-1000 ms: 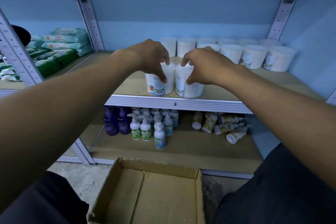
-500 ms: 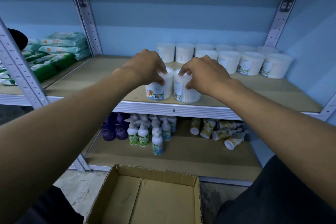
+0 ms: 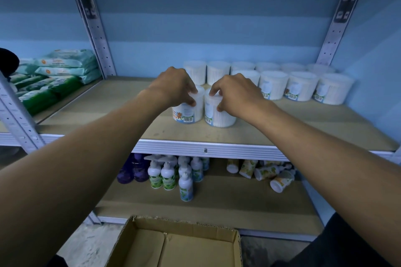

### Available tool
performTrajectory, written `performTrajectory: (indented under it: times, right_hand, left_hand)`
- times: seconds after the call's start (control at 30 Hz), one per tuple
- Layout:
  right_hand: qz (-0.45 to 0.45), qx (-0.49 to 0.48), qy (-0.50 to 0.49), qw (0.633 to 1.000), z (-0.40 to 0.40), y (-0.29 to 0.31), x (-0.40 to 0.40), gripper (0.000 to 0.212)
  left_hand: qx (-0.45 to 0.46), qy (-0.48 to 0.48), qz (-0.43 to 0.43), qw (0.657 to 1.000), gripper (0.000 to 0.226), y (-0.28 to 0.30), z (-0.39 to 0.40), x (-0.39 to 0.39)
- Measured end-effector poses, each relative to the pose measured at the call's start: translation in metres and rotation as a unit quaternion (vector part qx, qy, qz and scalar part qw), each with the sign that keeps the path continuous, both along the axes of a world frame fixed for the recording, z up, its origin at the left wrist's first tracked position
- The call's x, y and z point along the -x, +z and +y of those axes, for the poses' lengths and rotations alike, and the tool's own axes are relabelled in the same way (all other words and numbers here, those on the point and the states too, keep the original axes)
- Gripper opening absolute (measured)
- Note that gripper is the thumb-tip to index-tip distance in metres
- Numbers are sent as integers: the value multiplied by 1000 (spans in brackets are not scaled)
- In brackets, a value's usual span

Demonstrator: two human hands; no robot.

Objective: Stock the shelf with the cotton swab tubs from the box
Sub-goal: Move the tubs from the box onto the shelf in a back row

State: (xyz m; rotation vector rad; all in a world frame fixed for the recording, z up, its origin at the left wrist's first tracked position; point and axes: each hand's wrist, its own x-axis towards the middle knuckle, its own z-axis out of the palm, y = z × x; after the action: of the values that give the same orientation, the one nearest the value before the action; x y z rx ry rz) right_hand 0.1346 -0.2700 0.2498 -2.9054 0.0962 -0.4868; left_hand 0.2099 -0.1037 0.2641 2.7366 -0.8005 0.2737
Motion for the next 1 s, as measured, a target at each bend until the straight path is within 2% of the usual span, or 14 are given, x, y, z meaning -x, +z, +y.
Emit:
performTrajectory:
  times: [0.63, 1.0]
  right_hand:
    - [-9, -23, -15, 1000, -30, -9, -82, 47]
    - [-10, 5, -34, 999, -34, -5, -120, 46]
  left_hand:
    - [41, 29, 30, 998, 44, -6, -28, -68]
    - [59, 24, 14, 998, 41, -12, -43, -108]
